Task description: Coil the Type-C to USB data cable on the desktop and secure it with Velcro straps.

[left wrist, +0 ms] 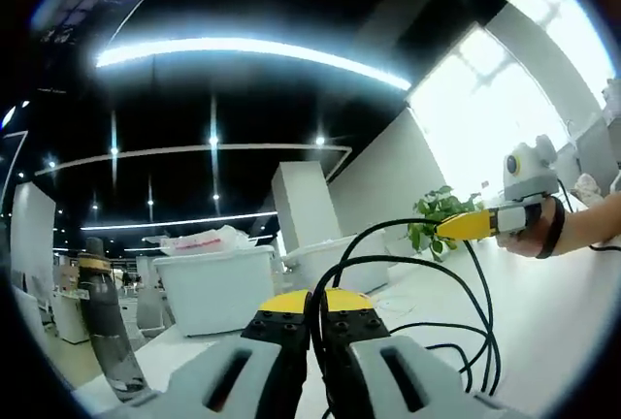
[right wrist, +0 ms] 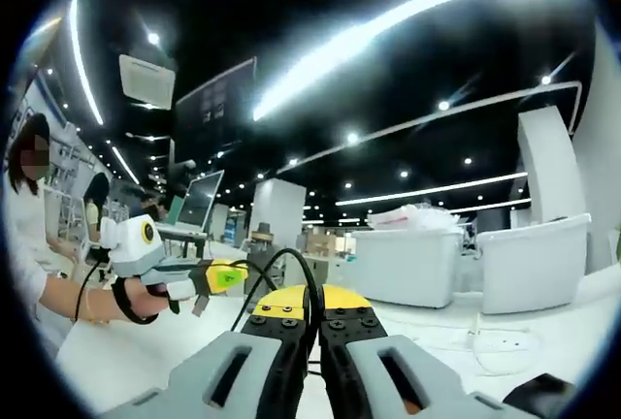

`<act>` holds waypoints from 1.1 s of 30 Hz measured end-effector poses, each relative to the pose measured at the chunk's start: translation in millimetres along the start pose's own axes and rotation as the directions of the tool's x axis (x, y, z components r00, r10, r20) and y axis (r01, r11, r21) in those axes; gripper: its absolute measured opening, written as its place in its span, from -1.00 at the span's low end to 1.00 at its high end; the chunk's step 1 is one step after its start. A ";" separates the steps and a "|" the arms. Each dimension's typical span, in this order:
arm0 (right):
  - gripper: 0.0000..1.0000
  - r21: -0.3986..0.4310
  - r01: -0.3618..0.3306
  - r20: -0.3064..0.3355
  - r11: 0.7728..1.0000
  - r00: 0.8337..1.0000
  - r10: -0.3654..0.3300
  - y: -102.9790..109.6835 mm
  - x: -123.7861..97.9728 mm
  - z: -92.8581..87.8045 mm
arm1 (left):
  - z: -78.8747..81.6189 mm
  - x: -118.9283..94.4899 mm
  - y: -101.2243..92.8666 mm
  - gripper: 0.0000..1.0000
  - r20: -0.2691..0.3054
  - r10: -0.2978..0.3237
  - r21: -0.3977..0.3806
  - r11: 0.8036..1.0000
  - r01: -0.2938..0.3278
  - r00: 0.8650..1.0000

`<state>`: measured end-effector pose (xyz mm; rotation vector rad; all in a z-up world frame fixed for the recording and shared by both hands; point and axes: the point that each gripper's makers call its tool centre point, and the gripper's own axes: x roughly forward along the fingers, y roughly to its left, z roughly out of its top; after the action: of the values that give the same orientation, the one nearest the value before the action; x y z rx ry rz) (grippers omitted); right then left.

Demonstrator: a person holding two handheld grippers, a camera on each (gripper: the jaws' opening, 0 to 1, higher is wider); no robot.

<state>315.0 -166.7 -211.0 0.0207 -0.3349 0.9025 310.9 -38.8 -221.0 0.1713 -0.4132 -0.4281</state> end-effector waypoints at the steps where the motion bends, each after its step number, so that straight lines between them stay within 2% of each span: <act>1: -0.94 -0.003 0.002 0.008 1.000 1.000 -0.002 -0.1 -0.7 2.2 | -0.9 0.1 0.3 -0.91 -0.006 0.005 0.013 1.000 -0.005 1.000; 3: -0.94 0.009 -0.005 0.024 1.000 1.000 0.005 0.7 -1.3 7.3 | -3.1 0.4 0.6 -0.91 -0.016 0.009 0.021 1.000 -0.008 1.000; 7: -0.94 0.011 -0.013 0.053 1.000 0.999 0.013 5.7 -1.8 15.8 | -5.9 1.1 -4.2 -0.90 -0.017 -0.008 -0.024 1.000 0.008 1.000; 11: -0.95 0.004 -0.020 0.085 1.000 0.996 0.020 10.4 -2.3 27.6 | -7.6 1.4 -1.7 -0.90 -0.023 0.003 -0.018 1.000 -0.004 1.000; 14: -0.95 0.009 -0.027 0.120 1.000 0.992 0.026 11.9 -4.7 39.7 | -8.1 1.4 -0.8 -0.91 -0.014 -0.002 -0.072 0.997 0.001 1.000; 17: -0.95 0.011 -0.031 0.139 0.999 0.990 0.029 10.0 -5.2 47.7 | -9.5 1.6 -2.5 -0.91 -0.012 -0.008 -0.092 0.996 0.006 1.000; 21: -0.95 0.011 -0.033 0.155 0.999 0.987 0.031 12.2 -6.8 52.5 | -13.1 2.2 -4.4 -0.90 -0.027 -0.008 -0.065 0.998 0.006 1.000; 24: -0.95 0.010 -0.038 0.162 0.999 0.986 0.036 13.9 -6.7 54.1 | -15.1 3.4 -10.6 -0.87 -0.025 -0.035 -0.092 0.995 0.032 0.999; 27: -0.95 0.021 -0.056 0.164 0.998 0.985 0.052 17.9 -6.6 54.3 | -20.6 5.1 -12.1 -0.82 -0.049 -0.032 -0.059 0.998 0.029 0.998; 33: -0.95 0.116 -0.133 0.191 0.984 0.976 0.110 28.7 -8.3 59.1 | -25.2 6.0 -6.3 -0.72 -0.053 -0.016 -0.095 0.995 0.011 0.998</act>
<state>271.7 -164.4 -161.0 0.2047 -0.4534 1.0457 324.2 -45.1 -243.2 0.0930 -0.3387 -0.4542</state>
